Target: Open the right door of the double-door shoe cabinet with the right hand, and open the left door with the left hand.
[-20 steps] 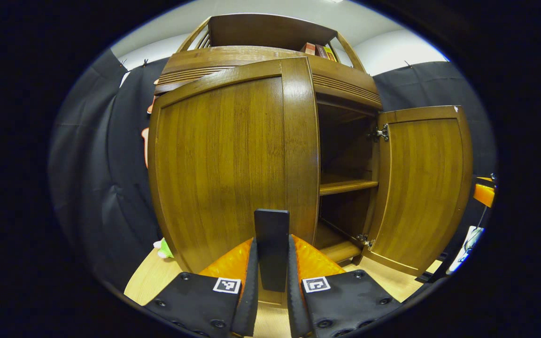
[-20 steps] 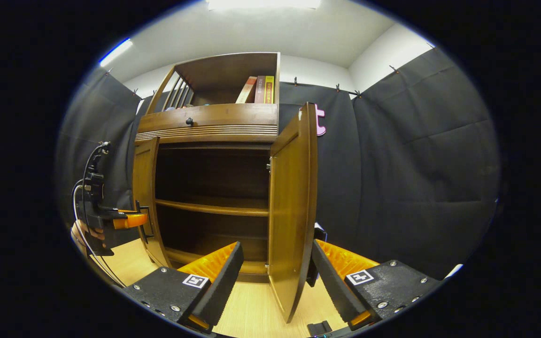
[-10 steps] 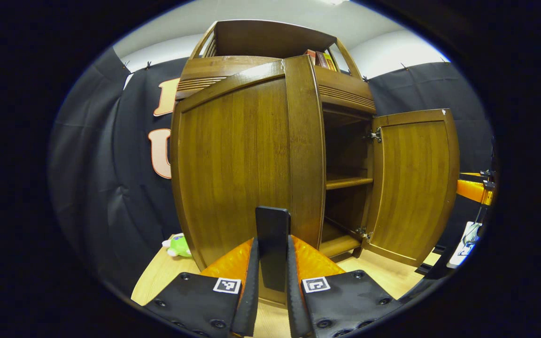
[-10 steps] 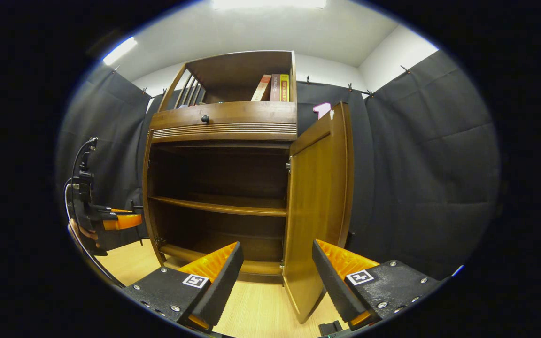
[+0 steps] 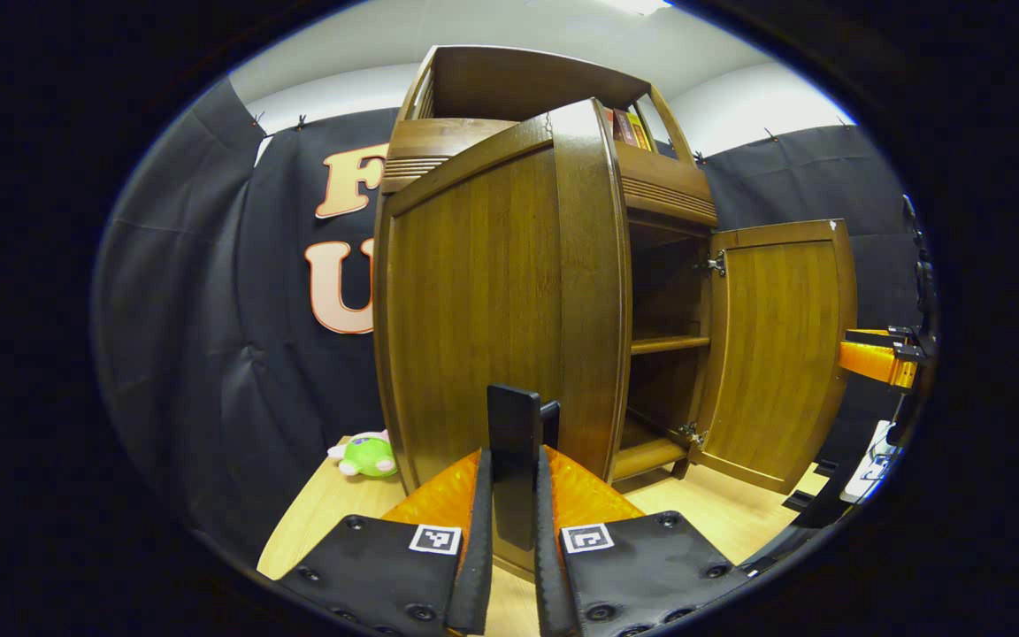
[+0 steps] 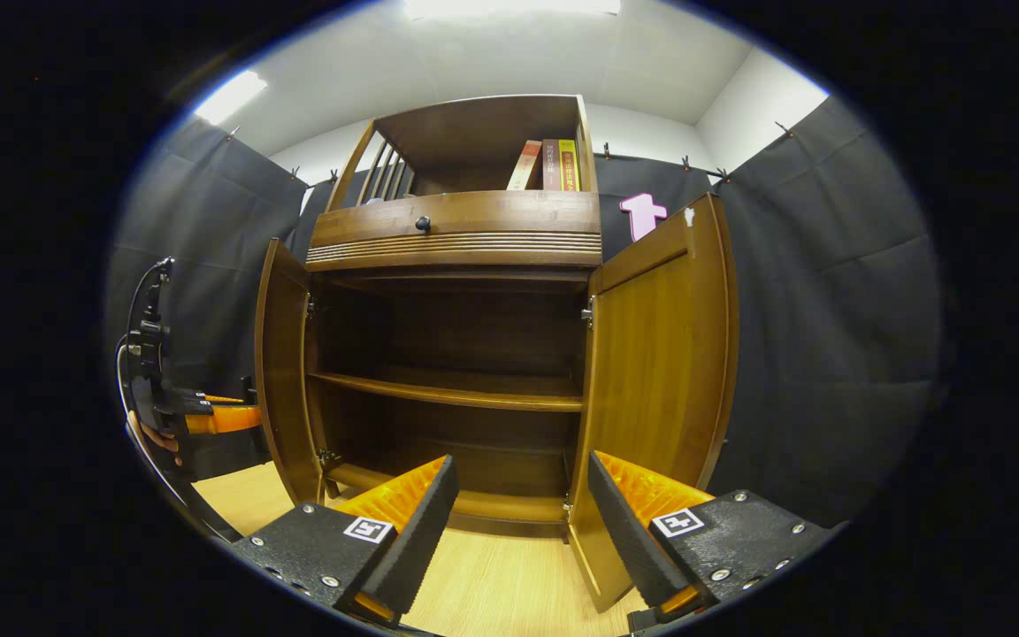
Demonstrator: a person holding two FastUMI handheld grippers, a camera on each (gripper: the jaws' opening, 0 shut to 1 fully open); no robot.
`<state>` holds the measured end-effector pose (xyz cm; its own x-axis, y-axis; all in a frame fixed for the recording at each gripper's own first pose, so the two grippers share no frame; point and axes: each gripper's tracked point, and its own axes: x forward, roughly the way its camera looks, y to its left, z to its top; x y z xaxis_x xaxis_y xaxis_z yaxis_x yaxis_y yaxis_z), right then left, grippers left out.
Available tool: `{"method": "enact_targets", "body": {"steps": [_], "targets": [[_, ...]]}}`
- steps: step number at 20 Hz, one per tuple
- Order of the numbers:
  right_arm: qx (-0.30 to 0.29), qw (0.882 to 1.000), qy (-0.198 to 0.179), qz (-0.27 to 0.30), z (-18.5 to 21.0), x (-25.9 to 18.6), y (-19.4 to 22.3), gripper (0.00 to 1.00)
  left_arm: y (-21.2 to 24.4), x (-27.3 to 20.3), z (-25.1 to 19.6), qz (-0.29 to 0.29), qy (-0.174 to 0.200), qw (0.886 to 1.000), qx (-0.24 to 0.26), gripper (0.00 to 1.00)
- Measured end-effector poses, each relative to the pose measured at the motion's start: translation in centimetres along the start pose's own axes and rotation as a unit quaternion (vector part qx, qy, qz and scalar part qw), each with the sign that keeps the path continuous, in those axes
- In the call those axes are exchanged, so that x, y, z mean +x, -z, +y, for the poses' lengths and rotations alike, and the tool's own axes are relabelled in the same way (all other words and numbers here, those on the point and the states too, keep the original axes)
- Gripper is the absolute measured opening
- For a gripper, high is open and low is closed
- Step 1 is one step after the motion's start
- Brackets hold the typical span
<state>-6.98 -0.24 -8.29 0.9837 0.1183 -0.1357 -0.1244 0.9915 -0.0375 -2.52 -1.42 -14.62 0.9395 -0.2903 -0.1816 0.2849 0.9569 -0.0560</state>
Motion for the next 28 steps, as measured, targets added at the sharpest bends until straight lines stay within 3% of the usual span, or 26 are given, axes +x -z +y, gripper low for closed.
{"method": "enact_targets", "body": {"steps": [6, 19, 20, 21, 28], "targets": [[0.006, 1.000, -0.013, 0.000, 1.4, 0.7, 0.3, 1.00, 0.0, -2.6, 3.6, -0.005, -0.031, 0.999, 0.000, 0.18], [0.006, 1.000, -0.029, 0.004, 3.8, 1.2, 0.6, 1.00, 0.2, -4.8, 9.1, -0.007, -0.075, 0.997, 0.001, 0.18], [0.007, 1.000, -0.029, 0.005, 3.8, 1.4, 0.6, 0.91, 0.2, -4.9, 9.4, -0.006, -0.076, 0.997, -0.001, 0.18], [0.007, 1.000, -0.029, 0.005, 3.9, 1.6, 0.6, 1.00, 0.2, -4.9, 9.7, -0.007, -0.078, 0.997, -0.003, 0.18], [0.009, 1.000, -0.026, 0.007, 3.9, 1.7, 0.8, 1.00, -0.2, -6.0, 11.5, -0.010, -0.096, 0.995, -0.004, 0.15]]}}
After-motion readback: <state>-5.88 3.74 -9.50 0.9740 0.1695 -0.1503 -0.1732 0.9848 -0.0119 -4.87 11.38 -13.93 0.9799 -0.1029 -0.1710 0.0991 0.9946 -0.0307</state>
